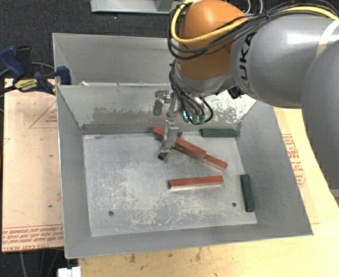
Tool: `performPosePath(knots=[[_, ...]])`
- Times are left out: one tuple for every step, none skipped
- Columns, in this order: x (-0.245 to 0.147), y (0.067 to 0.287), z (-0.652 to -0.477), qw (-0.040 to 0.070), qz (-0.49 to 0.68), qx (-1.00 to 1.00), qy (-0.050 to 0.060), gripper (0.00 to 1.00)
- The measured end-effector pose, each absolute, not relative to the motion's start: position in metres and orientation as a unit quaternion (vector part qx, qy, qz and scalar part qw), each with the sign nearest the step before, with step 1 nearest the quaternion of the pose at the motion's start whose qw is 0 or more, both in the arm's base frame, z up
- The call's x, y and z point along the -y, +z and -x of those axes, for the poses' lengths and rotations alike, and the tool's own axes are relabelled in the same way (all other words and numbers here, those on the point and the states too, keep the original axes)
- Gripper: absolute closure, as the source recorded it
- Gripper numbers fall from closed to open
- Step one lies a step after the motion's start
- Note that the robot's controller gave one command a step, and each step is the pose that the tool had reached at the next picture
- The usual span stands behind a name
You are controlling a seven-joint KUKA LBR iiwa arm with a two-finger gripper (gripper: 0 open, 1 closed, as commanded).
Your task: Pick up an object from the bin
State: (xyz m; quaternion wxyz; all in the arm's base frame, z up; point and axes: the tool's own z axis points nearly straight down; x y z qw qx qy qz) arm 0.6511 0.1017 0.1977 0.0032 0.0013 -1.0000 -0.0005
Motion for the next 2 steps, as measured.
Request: performPosePath(knots=[[-0.009,0.154,-0.603,0.003,0.001,1.000,0.001,0.00],[0.008,0.065,-0.636,0.001,0.047,0.999,0.000,0.00]])
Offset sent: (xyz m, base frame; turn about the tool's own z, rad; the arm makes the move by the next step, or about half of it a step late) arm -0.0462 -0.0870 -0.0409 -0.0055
